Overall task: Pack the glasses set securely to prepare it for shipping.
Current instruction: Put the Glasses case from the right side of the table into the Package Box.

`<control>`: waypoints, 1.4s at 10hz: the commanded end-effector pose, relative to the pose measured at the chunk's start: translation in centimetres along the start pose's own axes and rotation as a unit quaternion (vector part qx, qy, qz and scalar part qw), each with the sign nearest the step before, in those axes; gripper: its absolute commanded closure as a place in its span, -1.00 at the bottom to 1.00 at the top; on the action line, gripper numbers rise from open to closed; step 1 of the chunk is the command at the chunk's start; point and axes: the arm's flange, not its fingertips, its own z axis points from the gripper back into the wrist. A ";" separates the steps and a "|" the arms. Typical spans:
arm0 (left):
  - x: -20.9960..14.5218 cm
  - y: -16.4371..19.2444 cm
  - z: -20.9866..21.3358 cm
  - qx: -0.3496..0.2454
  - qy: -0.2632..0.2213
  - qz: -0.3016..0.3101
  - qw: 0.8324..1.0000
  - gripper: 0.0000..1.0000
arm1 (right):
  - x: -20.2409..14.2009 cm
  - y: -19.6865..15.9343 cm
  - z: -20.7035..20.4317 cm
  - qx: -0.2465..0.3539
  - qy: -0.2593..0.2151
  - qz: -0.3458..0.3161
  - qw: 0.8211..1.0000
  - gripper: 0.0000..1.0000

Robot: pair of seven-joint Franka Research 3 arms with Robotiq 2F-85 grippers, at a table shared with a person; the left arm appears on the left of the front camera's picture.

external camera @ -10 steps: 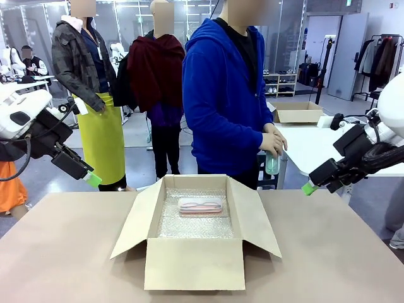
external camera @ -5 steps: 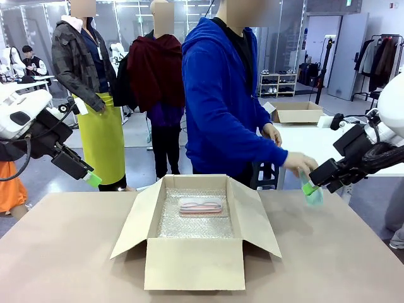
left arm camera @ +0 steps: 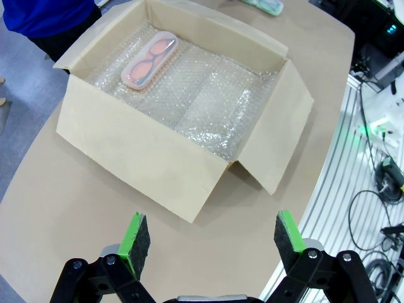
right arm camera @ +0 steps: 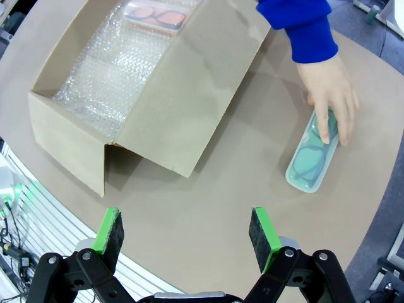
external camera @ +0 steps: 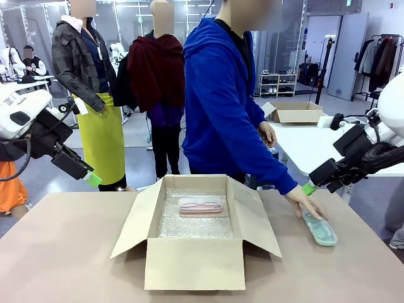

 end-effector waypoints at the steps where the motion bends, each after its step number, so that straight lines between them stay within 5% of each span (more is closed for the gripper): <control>1: -0.1 0.2 0.2 -0.008 -0.008 -0.009 1.000 -1.00 | 0.0 -0.2 -0.2 -0.003 -0.004 0.011 1.000 -1.00; 6: -0.1 0.2 0.2 -0.008 -0.008 -0.009 1.000 -1.00 | 0.0 0.0 0.0 0.000 0.000 0.000 1.000 -1.00; 9: -0.1 0.2 0.2 -0.008 -0.008 -0.009 1.000 -1.00 | 2.7 -2.0 -1.3 -0.079 0.052 -0.100 0.990 -1.00; 14: -0.1 0.2 0.2 -0.008 -0.008 -0.009 1.000 -1.00 | 7.0 -6.1 -6.3 -0.143 0.096 -0.168 0.971 -1.00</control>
